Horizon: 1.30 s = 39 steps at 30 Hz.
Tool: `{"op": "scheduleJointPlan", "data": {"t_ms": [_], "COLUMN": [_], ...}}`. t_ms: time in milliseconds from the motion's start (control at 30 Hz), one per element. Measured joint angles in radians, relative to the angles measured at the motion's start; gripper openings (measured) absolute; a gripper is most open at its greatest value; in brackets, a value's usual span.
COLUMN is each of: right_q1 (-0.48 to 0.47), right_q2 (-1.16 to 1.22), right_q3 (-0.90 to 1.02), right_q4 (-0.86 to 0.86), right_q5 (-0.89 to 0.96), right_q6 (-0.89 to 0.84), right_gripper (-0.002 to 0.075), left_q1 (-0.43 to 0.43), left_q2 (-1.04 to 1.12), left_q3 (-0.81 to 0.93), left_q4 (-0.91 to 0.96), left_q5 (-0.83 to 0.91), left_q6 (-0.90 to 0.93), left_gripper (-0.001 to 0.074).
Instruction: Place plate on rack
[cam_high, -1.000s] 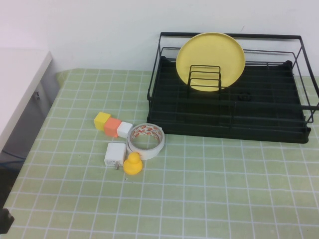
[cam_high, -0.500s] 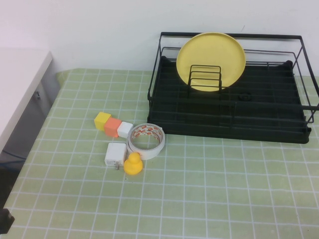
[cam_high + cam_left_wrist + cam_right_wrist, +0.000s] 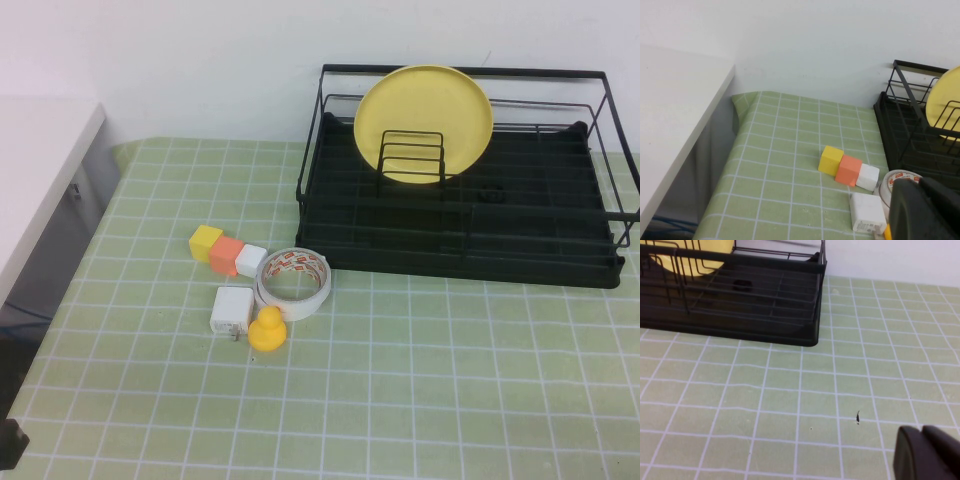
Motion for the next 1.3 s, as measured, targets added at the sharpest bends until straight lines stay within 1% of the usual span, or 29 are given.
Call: {"op": "scheduleJointPlan", "data": {"t_ms": [467, 567, 667, 700, 733, 767, 833, 867, 933, 1033, 1133, 1233, 1300], "right_q1": [0.0, 0.0, 0.0, 0.0, 0.0, 0.0, 0.0, 0.0, 0.0, 0.0, 0.0, 0.0, 0.0], "right_q2": [0.0, 0.0, 0.0, 0.0, 0.0, 0.0, 0.0, 0.0, 0.0, 0.0, 0.0, 0.0, 0.0], "right_q3": [0.0, 0.0, 0.0, 0.0, 0.0, 0.0, 0.0, 0.0, 0.0, 0.0, 0.0, 0.0, 0.0], "right_q4": [-0.002, -0.003, -0.003, -0.003, -0.003, -0.003, -0.003, -0.003, -0.003, -0.003, -0.003, -0.003, -0.003], "right_q5": [0.0, 0.0, 0.0, 0.0, 0.0, 0.001, 0.001, 0.001, 0.001, 0.001, 0.001, 0.001, 0.001], "right_q6": [0.001, 0.001, 0.001, 0.001, 0.001, 0.001, 0.002, 0.002, 0.002, 0.002, 0.002, 0.002, 0.002], "right_gripper": [0.0012, 0.0012, 0.0012, 0.0012, 0.0012, 0.0012, 0.0012, 0.0012, 0.0012, 0.0012, 0.0012, 0.0012, 0.0012], "left_q1": [0.0, 0.0, 0.0, 0.0, 0.0, 0.0, 0.013, 0.028, 0.096, 0.236, 0.37, 0.46, 0.481], "left_q2": [0.0, -0.002, -0.006, -0.014, -0.024, -0.038, -0.069, -0.082, -0.121, -0.209, -0.311, -0.384, -0.422], "left_q3": [0.0, 0.0, 0.01, 0.026, 0.05, 0.074, 0.142, 0.177, 0.231, 0.264, 0.269, 0.275, 0.288], "left_q4": [0.0, 0.0, 0.014, 0.074, 0.182, 0.294, 0.61, 0.753, 0.979, 1.235, 1.448, 1.577, 1.633], "left_q5": [0.0, -0.023, -0.029, -0.015, 0.002, 0.015, 0.038, 0.053, 0.127, 0.314, 0.504, 0.651, 0.689], "left_q6": [0.0, 0.008, -0.044, -0.108, -0.202, -0.329, -0.642, -0.767, -1.028, -1.258, -1.451, -1.571, -1.593], "left_gripper": [-0.0002, -0.0002, -0.0002, -0.0002, -0.0002, -0.0002, -0.0002, -0.0002, -0.0002, -0.0002, -0.0002, -0.0002, -0.0002]}}
